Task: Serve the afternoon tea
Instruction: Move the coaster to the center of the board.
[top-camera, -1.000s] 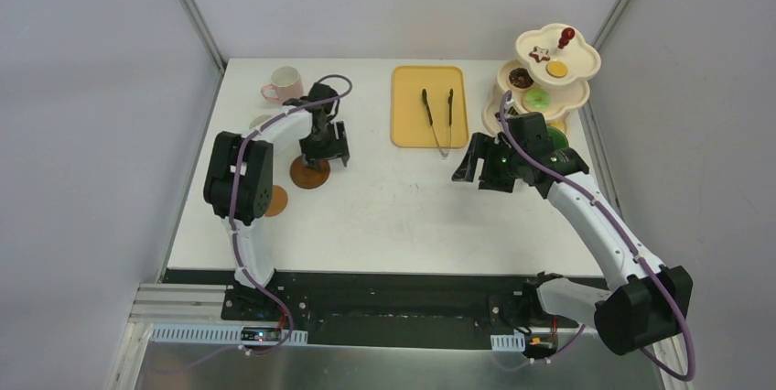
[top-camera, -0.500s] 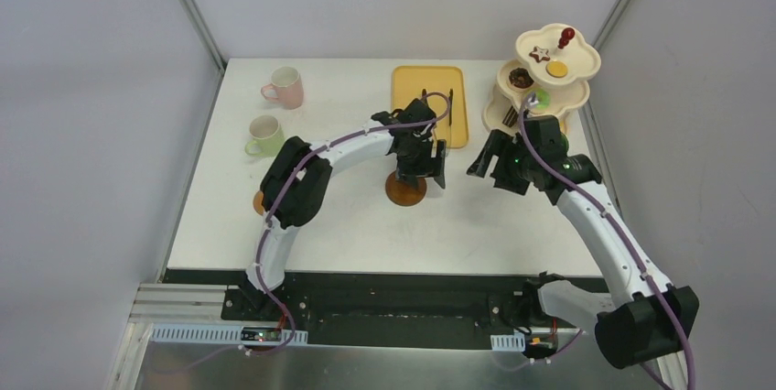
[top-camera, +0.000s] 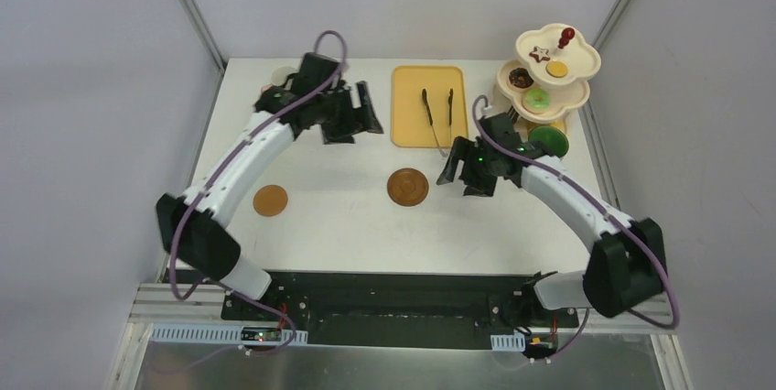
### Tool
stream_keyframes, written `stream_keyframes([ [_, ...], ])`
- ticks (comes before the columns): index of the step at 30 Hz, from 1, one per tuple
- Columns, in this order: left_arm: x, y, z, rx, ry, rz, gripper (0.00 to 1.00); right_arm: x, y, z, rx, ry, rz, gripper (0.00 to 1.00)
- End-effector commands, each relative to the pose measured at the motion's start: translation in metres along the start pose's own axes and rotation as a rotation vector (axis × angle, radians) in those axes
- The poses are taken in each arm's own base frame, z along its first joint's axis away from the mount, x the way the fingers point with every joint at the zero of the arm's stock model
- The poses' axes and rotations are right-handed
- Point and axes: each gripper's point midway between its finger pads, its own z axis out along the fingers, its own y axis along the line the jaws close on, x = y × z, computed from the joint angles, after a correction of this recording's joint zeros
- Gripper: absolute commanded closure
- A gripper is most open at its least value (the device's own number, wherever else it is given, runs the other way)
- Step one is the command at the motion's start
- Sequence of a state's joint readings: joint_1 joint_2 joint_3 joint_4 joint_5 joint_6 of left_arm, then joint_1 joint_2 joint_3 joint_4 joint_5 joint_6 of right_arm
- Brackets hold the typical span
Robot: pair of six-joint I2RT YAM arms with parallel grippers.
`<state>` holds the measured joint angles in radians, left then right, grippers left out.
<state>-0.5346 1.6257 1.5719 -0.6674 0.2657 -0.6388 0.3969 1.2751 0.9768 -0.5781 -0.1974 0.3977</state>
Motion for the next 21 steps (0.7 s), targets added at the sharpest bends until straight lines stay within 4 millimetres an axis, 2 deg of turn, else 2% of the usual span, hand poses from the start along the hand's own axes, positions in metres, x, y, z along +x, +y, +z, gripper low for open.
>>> stream_keyframes([
  [1,-0.013,0.057,-0.065,-0.121,-0.113,-0.066,0.21,-0.004,0.035,0.035,-0.013,0.061,-0.052,0.24],
  [4,-0.014,0.065,-0.091,-0.143,-0.15,-0.056,0.2,-0.002,0.051,0.061,0.008,0.113,-0.052,0.34],
  [7,-0.01,0.066,-0.103,-0.144,-0.154,-0.044,0.2,-0.004,0.053,0.083,0.093,0.151,-0.026,0.42],
  [9,-0.008,0.064,-0.107,-0.135,-0.164,-0.044,0.2,-0.001,0.049,0.097,0.167,0.175,-0.04,0.41],
  [14,-0.004,0.06,-0.107,-0.102,-0.162,-0.051,0.19,-0.004,0.037,0.117,0.317,0.153,-0.131,0.42],
  [21,-0.007,0.058,-0.109,-0.096,-0.166,-0.028,0.19,-0.007,0.021,0.134,0.496,0.114,-0.259,0.37],
])
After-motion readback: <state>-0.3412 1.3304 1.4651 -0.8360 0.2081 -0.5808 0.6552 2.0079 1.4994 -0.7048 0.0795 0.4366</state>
